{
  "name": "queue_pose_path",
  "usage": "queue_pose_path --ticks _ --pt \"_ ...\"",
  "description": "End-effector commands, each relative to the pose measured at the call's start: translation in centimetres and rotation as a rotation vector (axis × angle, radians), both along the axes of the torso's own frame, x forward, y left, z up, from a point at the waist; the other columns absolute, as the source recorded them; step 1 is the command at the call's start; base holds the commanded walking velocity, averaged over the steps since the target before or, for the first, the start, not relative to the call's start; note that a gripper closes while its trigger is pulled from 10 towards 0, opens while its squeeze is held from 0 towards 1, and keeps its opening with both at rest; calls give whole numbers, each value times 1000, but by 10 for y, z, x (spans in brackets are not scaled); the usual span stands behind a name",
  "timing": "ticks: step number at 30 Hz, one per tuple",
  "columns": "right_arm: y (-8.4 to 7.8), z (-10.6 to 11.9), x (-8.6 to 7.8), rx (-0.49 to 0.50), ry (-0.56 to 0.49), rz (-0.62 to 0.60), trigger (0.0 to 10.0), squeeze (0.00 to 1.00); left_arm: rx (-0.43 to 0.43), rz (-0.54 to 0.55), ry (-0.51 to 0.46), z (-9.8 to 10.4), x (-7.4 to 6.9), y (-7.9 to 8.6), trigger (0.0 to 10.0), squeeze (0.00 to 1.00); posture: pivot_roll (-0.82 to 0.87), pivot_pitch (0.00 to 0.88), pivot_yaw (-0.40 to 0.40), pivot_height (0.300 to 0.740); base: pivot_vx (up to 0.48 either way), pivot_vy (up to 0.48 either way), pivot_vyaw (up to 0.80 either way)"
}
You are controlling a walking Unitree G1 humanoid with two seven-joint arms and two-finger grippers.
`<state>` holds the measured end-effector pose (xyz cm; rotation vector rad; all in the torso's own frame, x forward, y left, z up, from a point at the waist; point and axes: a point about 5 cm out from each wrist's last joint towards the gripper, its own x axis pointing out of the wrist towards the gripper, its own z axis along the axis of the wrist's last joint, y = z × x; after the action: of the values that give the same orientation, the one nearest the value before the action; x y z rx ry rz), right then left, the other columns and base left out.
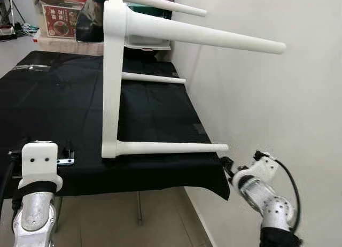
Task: Building children table
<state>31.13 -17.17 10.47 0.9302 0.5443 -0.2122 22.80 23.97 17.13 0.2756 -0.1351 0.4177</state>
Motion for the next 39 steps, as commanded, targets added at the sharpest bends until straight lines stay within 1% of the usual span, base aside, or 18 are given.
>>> queue_pose_path --ticks 1,2,3,5,6,7,9,14,15,16,18,24,29,30,31,33,38,39 --pt "5 1 2 64 27 0 10000 0 -14 -12 18 -4 3 -2 10000 0 99 0 -157 740 0 0 0" --pt "12 3 5 104 25 8 10000 0 -18 -19 15 -4 5 -5 10000 0 103 0 -159 740 0 0 0" --pt "12 3 5 104 25 8 10000 0 -18 -19 15 -4 5 -5 10000 0 103 0 -159 740 0 0 0" --pt "21 1 9 158 32 13 10000 0 -19 -27 12 -3 8 -8 10000 0 106 0 -160 740 0 0 0" --pt "26 -10 7 172 90 15 10000 0 -18 -29 14 -4 9 -9 10000 0 112 0 -163 740 0 0 0" --pt "26 -10 7 172 90 15 10000 0 -18 -29 14 -4 9 -9 10000 0 112 0 -163 740 0 0 0" --pt "25 -20 4 149 149 -1 10000 0 -13 -25 11 -2 10 -6 10000 0 126 0 -172 740 0 0 0" --pt "22 -20 3 173 150 -22 10000 0 -9 -18 11 -2 9 -3 10000 0 122 0 -170 740 0 0 0" --pt "22 -21 4 201 143 -30 10000 0 -9 -18 13 -4 9 -3 10000 0 119 0 -169 740 0 0 0" --pt "22 -21 4 201 143 -30 10000 0 -9 -18 13 -4 9 -3 10000 0 119 0 -169 740 0 0 0" --pt "28 -29 9 299 112 -28 10000 0 -12 -25 13 -5 9 -8 10000 0 124 0 -169 740 0 0 0" --pt "35 -35 13 365 95 -24 10000 0 -12 -30 8 -3 10 -10 10000 0 135 0 -174 740 0 0 0" --pt "42 -37 15 405 95 -42 10000 0 -3 -25 4 0 8 -6 10000 0 147 0 -174 740 0 0 0" --pt "44 -35 17 437 67 -53 10000 0 -1 -23 4 0 8 -5 10000 0 149 0 -171 740 0 0 0" --pt "44 -35 17 437 67 -53 10000 0 -1 -23 4 0 8 -5 10000 0 149 0 -171 740 0 0 0" --pt "47 -30 21 495 8 -57 10000 0 2 -24 4 1 8 -5 10000 0 152 0 -168 740 0 0 0" --pt "53 -31 24 551 -16 -56 10000 0 4 -32 4 2 10 -7 10000 0 152 0 -168 740 0 0 0" --pt "57 -31 24 577 -25 -48 0 0 4 -34 4 2 11 -8 10000 0 158 0 -170 740 0 0 0"
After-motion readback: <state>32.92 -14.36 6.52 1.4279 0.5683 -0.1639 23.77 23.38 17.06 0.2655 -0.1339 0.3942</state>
